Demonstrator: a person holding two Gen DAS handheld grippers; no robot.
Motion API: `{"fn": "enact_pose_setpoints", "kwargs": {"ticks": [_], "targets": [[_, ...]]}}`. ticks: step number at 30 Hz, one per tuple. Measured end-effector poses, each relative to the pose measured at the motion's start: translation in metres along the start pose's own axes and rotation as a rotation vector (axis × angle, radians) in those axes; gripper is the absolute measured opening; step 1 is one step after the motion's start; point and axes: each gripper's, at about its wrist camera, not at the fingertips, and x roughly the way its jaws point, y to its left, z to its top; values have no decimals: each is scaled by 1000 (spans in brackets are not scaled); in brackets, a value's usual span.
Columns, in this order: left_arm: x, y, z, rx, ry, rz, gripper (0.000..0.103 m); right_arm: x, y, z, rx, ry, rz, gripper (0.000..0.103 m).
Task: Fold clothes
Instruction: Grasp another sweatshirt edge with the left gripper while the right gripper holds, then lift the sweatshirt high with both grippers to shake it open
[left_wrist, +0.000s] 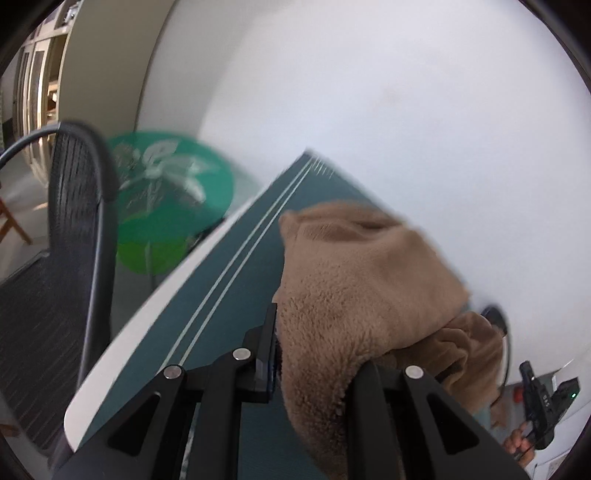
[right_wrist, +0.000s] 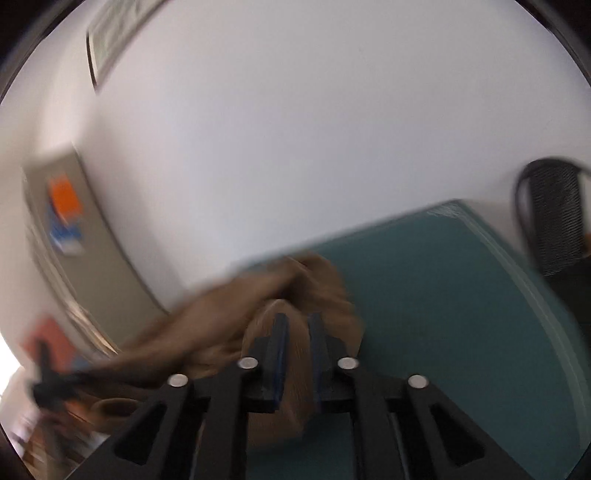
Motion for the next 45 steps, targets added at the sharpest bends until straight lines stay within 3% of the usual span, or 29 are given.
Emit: {"fn": "enact_pose_setpoints", "kwargs": {"ticks": [1,2,3,4,9,12,14,16,17,18,20,21,22,24,26,27,29,32,38,40,42,43,44,45], "targets": [[7,3,-5,-4,22,15,17,4,4,-8,-14,23,-31,58],[13,5,-9,-12,41,28,17,7,9,-15,-28,46,-61,93],[19,8,-14,-19,60,41,17,7,7,-16,-28,37,-26,99],[21,10,-16,-21,64,51,17,7,5,-17,-28,27,8,99],[21,8,-21,5,54,76,23,32,37,-14,-148,68,-15,99],[19,8,-23,32,44,117,47,77,32,-13,-192,156,-56,99],[19,9,-21,33,32,152,72,96,35,-22,-210,221,-69,99],[21,11,-18,29,31,166,80,116,33,-26,-229,266,-66,98],[23,12,-17,27,36,169,80,128,34,-30,-249,295,-75,87],[27,12,-15,30,47,175,80,140,35,-35,-268,324,-85,55],[36,9,-13,42,60,186,80,152,38,-42,-287,390,-99,19],[41,7,-12,49,66,191,79,151,39,-43,-291,388,-102,15],[46,5,-10,55,72,196,79,147,41,-42,-294,367,-107,14],[55,3,-9,48,103,185,61,130,41,-33,-267,294,-114,11],[62,0,-7,33,130,163,27,101,37,-15,-212,168,-137,10],[62,-3,-5,23,137,146,20,82,36,-3,-200,84,-164,10],[57,-13,0,14,121,112,17,44,35,20,-174,-82,-215,10],[30,-35,9,11,56,-5,17,-19,47,45,-176,-309,-296,10],[-69,-86,22,54,-218,-289,17,-132,83,70,-187,-723,-373,10],[-96,-91,18,59,-284,-368,21,-167,93,64,-192,-842,-396,10],[-100,-93,8,58,-274,-368,52,-188,98,56,-191,-907,-414,10],[-92,-92,1,74,-240,-344,82,-194,100,52,-186,-921,-419,10],[-80,-92,-7,96,-198,-312,91,-200,102,47,-181,-934,-424,10],[-69,-91,-14,117,-156,-281,91,-207,104,43,-176,-948,-429,10]]}}
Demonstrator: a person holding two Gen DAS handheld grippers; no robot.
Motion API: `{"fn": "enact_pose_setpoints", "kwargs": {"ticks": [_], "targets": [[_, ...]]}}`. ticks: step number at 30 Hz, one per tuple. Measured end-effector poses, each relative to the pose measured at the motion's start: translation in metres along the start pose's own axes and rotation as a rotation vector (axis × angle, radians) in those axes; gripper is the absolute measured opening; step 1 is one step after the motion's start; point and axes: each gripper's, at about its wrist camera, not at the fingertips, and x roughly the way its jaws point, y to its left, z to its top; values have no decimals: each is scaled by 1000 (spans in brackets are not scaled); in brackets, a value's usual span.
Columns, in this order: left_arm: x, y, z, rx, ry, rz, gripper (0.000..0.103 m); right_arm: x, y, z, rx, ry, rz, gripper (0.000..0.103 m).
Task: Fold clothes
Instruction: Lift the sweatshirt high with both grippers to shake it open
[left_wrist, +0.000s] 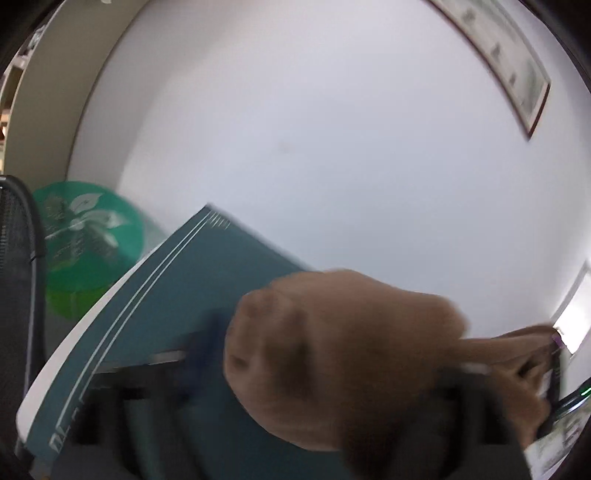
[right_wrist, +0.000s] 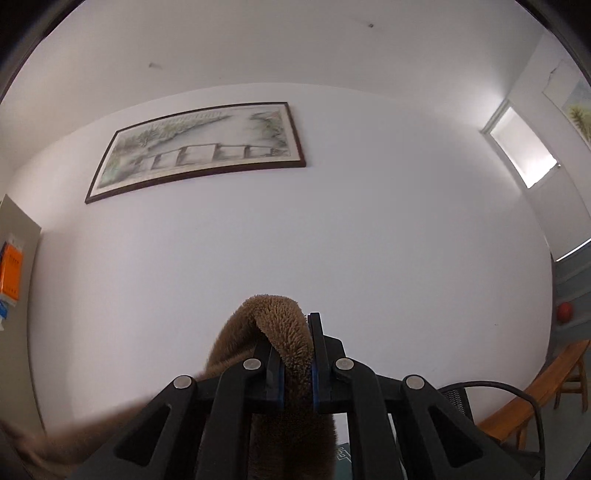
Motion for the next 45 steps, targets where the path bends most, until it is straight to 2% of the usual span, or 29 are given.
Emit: {"fn": "enact_pose_setpoints", "kwargs": {"ticks": [1,5,7,10,12,16,19,21,22,23,24,25,28,29,31,34,39,45], "targets": [[9,2,-9,17,46,27,92,-4,2,-2,-7,12,9,10],[61,10,-60,78,351,59,92,0,28,-27,-55,25,57,10],[71,5,-80,130,425,83,92,-8,38,-30,-79,-6,66,10],[75,-2,-87,185,442,110,92,-27,35,-18,-70,-48,75,10],[70,-6,-83,210,413,112,93,-37,28,-10,-48,-69,70,10],[63,-17,-68,282,335,128,103,-60,25,1,-38,-145,50,10],[71,-20,-58,289,287,119,103,-70,31,12,-25,-204,63,10],[73,-24,-58,262,283,85,93,-75,34,17,-21,-235,64,10],[78,-27,-56,250,311,52,71,-71,33,22,-25,-238,52,10],[83,-30,-52,237,339,24,42,-66,31,28,-29,-240,39,10],[86,-32,-44,215,352,-3,32,-62,29,33,-33,-242,26,10],[85,-32,-32,192,333,-18,23,-58,27,38,-37,-245,13,10],[69,-31,12,113,228,-67,19,-36,10,59,5,-233,-47,10],[50,-30,28,79,166,-99,19,-31,7,63,22,-238,-75,10],[2,-31,60,30,-5,-170,19,-28,-5,74,68,-263,-137,10],[-65,-45,86,18,-226,-240,19,-40,-10,86,119,-333,-175,10],[-154,-62,88,37,-482,-257,19,-76,2,102,105,-496,-187,10],[-220,-44,78,-49,-689,-274,19,-106,-5,124,84,-602,-140,10]]}}
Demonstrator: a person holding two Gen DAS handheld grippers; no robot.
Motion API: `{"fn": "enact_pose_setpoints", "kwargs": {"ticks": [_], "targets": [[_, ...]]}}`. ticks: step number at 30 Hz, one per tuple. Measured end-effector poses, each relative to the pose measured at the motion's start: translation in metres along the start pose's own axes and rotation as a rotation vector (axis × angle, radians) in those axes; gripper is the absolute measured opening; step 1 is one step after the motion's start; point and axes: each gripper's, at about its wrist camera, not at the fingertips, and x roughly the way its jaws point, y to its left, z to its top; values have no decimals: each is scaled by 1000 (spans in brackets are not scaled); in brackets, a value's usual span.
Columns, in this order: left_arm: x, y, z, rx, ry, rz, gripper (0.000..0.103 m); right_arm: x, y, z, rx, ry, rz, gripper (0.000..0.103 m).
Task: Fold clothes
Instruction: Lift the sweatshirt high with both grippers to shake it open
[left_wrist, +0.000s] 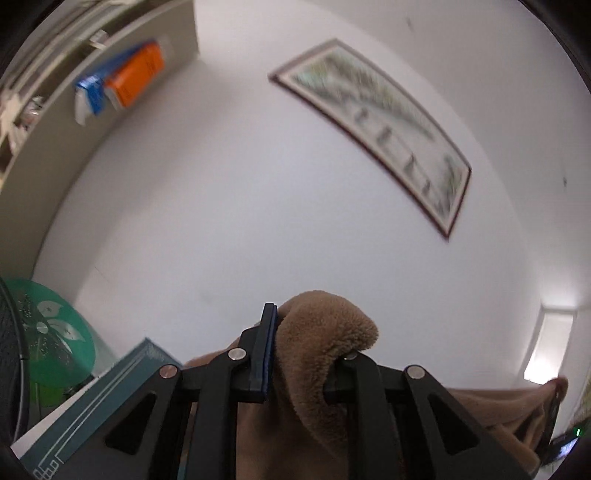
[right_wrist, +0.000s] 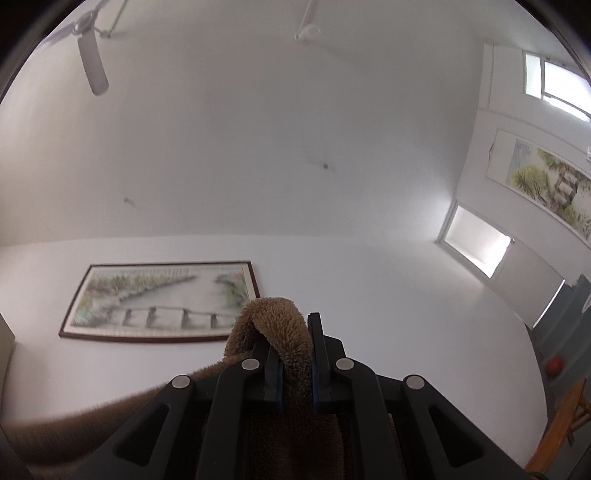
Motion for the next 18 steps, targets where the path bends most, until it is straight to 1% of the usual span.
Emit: {"fn": "enact_pose_setpoints", "kwargs": {"ticks": [1,3,6,7,9,12,14,17,18], "targets": [[-11,0,5,-11,-36,-2,19,-3,0,4,-6,-12,2,10],[-29,-6,15,7,-94,5,21,-13,2,11,-24,-42,1,10],[-50,-19,22,62,-142,27,21,-28,2,20,-39,-72,-3,10],[-53,-21,21,75,-142,32,21,-31,1,21,-39,-75,-5,10],[-39,-31,9,82,-120,36,22,-41,-3,24,-39,-73,-12,10],[-31,-30,0,80,-84,65,25,-51,-10,21,-46,-29,-3,10],[-29,-24,-9,74,-60,97,28,-60,-13,13,-68,17,9,10],[-22,-7,-20,63,-11,147,28,-62,-13,-5,-100,99,21,10],[-17,-1,-24,59,8,163,28,-58,-13,-16,-108,139,24,10]]}}
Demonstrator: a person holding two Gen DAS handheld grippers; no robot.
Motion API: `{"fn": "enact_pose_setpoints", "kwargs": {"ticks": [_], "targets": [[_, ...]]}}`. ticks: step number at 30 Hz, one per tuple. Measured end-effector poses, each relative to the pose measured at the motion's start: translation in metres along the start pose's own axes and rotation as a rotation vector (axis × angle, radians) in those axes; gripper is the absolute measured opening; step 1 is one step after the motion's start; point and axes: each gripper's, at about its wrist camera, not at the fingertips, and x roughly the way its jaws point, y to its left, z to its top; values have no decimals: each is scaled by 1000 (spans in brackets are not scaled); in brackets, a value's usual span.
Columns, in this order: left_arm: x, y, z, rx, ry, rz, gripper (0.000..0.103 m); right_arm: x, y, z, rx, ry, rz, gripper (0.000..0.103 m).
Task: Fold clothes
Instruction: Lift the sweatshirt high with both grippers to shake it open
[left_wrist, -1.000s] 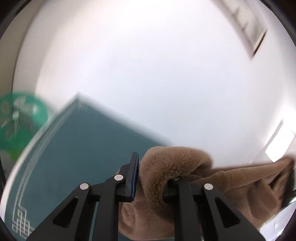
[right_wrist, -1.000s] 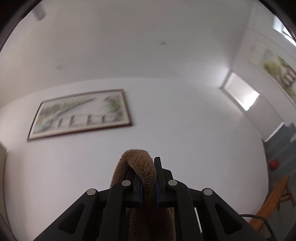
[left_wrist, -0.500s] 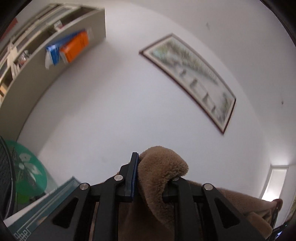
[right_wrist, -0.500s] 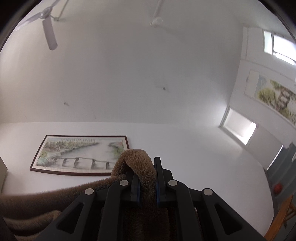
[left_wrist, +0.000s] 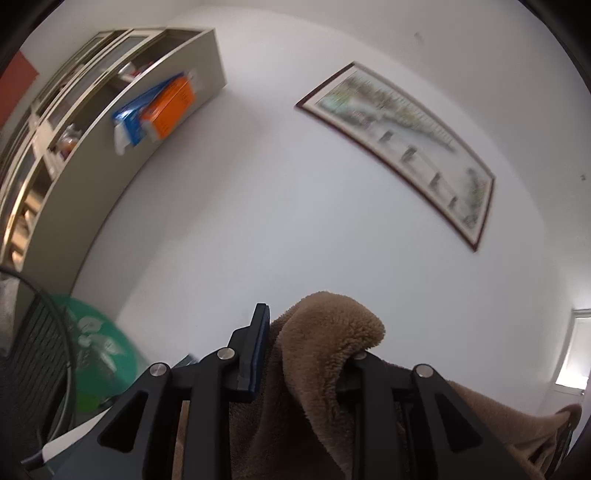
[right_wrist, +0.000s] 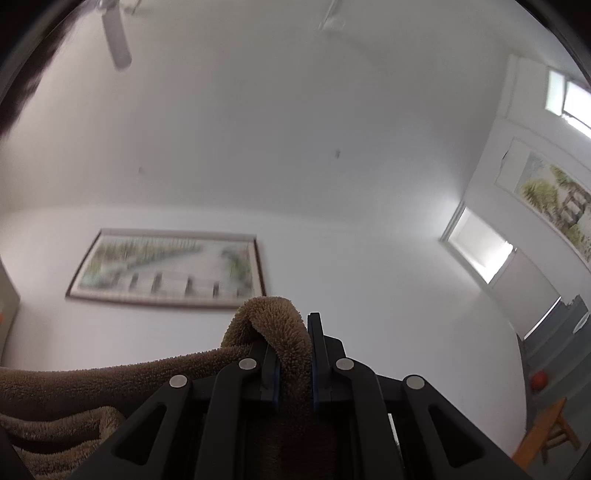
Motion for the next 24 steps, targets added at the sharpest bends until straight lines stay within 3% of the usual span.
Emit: {"fn": "enact_pose_setpoints", "kwargs": {"ticks": [7,12,19,20,21,23,24], "targets": [[57,21,-30,48,134,117,28,48,5,-75,-35,292,25,10],[118,28,-60,139,230,212,44,91,10,-154,-82,512,20,10],[213,62,-120,180,502,331,46,135,23,-281,-203,844,51,14],[230,70,-134,194,558,356,52,139,25,-300,-225,900,65,26],[246,77,-147,207,614,381,57,142,27,-320,-246,955,78,56],[279,99,-181,234,752,441,75,146,24,-365,-252,1071,109,98],[292,109,-196,242,814,468,75,145,23,-380,-245,1114,134,98]]}}
